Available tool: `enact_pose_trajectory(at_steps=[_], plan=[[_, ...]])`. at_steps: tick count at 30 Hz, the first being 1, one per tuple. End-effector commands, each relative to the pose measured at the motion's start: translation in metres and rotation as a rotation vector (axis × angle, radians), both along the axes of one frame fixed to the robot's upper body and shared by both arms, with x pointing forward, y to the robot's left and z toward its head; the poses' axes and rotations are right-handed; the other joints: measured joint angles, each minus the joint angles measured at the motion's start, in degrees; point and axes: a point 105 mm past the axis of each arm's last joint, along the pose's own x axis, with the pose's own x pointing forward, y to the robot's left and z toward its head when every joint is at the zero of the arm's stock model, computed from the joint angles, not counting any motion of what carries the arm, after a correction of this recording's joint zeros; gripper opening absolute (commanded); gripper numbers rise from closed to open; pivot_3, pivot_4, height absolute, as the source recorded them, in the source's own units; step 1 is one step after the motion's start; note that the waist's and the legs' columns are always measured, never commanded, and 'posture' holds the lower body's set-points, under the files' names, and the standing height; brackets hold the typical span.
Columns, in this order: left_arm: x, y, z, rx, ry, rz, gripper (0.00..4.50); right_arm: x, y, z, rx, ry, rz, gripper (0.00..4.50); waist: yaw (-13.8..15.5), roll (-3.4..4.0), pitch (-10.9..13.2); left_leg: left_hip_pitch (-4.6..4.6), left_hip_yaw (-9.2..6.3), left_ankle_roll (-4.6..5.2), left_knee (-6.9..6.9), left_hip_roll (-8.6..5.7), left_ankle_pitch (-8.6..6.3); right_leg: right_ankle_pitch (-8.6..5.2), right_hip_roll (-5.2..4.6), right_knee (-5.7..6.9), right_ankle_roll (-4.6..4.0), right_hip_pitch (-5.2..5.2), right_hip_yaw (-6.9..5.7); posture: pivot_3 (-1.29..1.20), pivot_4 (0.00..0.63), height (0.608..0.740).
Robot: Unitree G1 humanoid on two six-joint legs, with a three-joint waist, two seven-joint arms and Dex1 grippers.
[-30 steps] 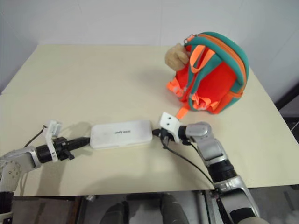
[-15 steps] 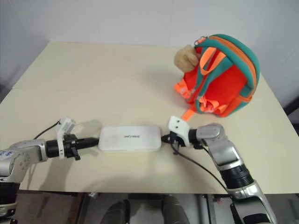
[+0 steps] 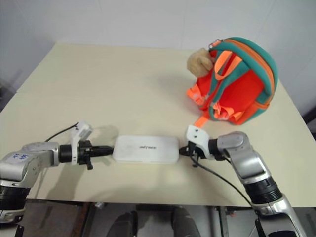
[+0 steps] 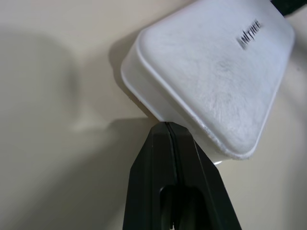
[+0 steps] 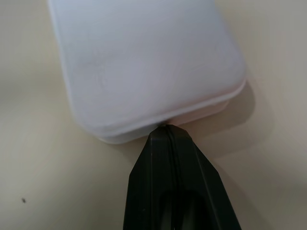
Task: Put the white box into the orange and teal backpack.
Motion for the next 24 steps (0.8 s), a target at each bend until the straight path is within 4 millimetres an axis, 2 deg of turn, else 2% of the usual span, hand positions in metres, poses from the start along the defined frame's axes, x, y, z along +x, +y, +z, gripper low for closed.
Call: enact_pose_trajectory(at_steps=[1,10,24], plan=[[-0.030,-0.057,0.002,-0.114,0.035,-0.297,0.00,-0.021,0.038,0.013,0.096,-0.017,0.190,0.02,0.11,0.00,0.00,0.00,0.00,0.00,0.00,0.00,0.00,0.00,0.00,0.00,0.00,0.00,0.00,0.00,0.150,0.740],[-0.018,-0.048,0.005,-0.090,0.000,-0.254,0.00,-0.027,0.040,0.012,0.095,0.001,0.209,0.02,0.10,0.00,0.00,0.00,0.00,0.01,0.01,0.00,0.00,0.00,0.00,0.01,0.00,0.00,0.00,0.00,0.150,0.740],[-0.010,-0.037,0.008,-0.064,-0.023,-0.217,0.00,-0.043,0.042,0.008,0.083,0.066,0.244,0.02,0.07,0.00,0.00,0.00,0.00,0.02,0.02,0.00,0.00,0.00,0.01,0.02,0.00,0.00,-0.01,0.00,0.150,0.740]])
